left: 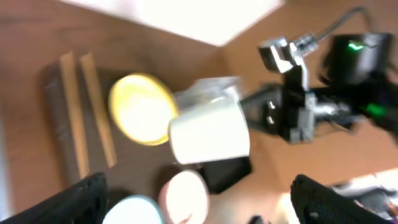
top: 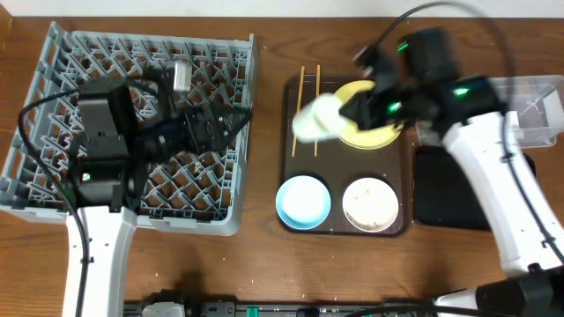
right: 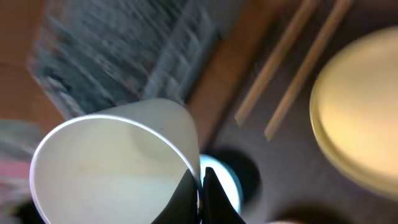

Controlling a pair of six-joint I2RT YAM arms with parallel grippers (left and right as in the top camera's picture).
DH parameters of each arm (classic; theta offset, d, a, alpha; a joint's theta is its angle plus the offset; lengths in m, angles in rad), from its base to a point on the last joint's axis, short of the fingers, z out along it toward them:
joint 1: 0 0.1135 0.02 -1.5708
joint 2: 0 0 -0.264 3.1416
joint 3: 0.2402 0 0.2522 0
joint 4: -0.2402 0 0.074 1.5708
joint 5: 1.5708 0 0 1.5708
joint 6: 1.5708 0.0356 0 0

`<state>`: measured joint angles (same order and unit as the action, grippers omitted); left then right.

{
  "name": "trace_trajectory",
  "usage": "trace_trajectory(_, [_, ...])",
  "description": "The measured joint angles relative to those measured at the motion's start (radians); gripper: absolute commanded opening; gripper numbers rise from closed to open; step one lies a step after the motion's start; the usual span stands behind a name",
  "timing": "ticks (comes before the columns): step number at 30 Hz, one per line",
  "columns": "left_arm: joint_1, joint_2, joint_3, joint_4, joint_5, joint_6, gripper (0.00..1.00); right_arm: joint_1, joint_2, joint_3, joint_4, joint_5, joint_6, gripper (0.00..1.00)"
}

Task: Sort waste into correct bins and load items into the dishwasher
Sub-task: 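Pass the white cup from the right gripper to the left gripper, then lower the white cup into the dish rack with the left gripper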

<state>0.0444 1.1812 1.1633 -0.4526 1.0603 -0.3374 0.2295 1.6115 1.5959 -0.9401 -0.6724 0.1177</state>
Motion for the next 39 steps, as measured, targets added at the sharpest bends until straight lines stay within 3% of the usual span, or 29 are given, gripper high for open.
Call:
trace_trajectory(4, [0.0,0.031,0.001,0.159,0.148,-0.111,0.92,-0.07,0.0,0.01,0.117,-0.264,-0.005,0.01])
trace_trajectory(10, [-0.02,0.05,0.002,0.398,0.334,-0.278,0.89,-0.052,0.0,0.01,0.246,-0.565,0.008,0.01])
trace_trajectory(18, [-0.109,0.05,0.002,0.435,0.412,-0.346,0.89,0.027,0.0,0.01,0.422,-0.777,0.012,0.01])
trace_trajectory(22, [-0.12,0.047,0.002,0.438,0.439,-0.36,0.68,0.04,0.001,0.01,0.449,-0.782,0.024,0.01])
trace_trajectory(26, [-0.124,0.047,0.002,0.438,0.452,-0.37,0.57,0.048,0.001,0.01,0.452,-0.738,0.04,0.01])
trace_trajectory(30, [-0.123,0.048,0.003,0.433,0.45,-0.373,0.6,0.056,0.001,0.01,0.457,-0.695,0.045,0.01])
trace_trajectory(32, [-0.123,0.048,0.002,0.433,0.445,-0.371,0.78,0.06,0.001,0.01,0.458,-0.68,0.047,0.01])
trace_trajectory(36, [-0.125,0.048,0.002,0.435,0.436,-0.373,0.79,0.098,0.001,0.01,0.455,-0.633,0.062,0.01])
trace_trajectory(39, [-0.125,0.048,0.002,0.433,0.433,-0.374,0.69,0.119,0.001,0.01,0.455,-0.607,0.07,0.01])
